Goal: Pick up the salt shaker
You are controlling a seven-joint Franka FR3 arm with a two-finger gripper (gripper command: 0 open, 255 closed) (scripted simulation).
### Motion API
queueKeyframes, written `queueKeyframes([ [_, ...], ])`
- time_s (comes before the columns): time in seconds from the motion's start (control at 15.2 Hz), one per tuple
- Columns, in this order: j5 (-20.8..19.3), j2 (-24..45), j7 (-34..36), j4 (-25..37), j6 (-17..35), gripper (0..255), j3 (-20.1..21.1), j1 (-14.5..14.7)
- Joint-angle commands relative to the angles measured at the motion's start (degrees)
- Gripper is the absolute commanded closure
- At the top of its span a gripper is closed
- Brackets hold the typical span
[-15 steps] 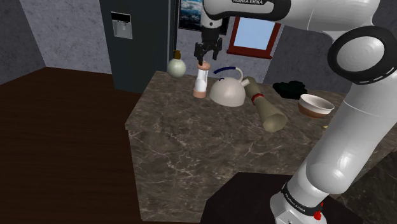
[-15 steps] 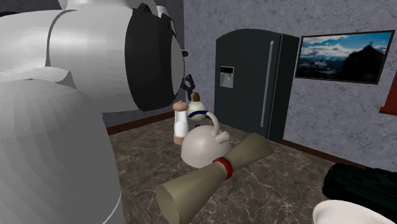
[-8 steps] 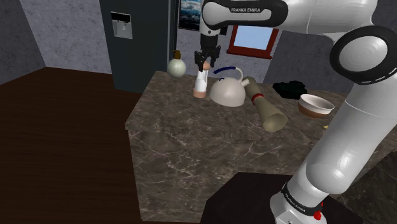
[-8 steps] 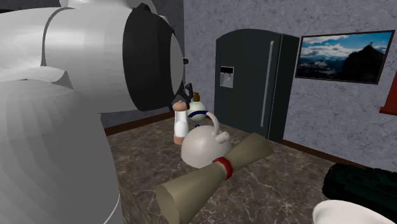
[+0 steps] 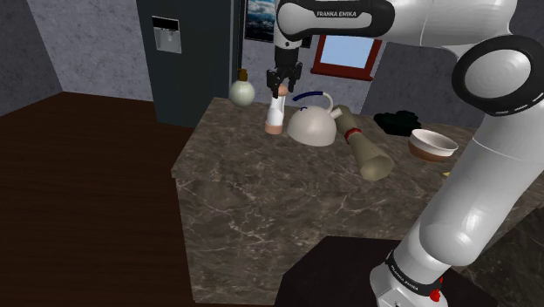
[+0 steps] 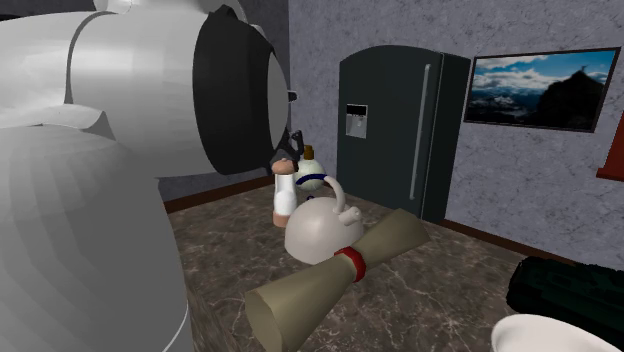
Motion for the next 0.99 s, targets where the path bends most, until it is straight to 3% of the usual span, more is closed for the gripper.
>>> queueKeyframes([
  [0.0,0.0,0.0,0.1,-0.2,0.0,255,0.0,0.0],
  [0.92,-0.2,3.6,-1.9,15.4,-11.9,255,0.3,0.5],
])
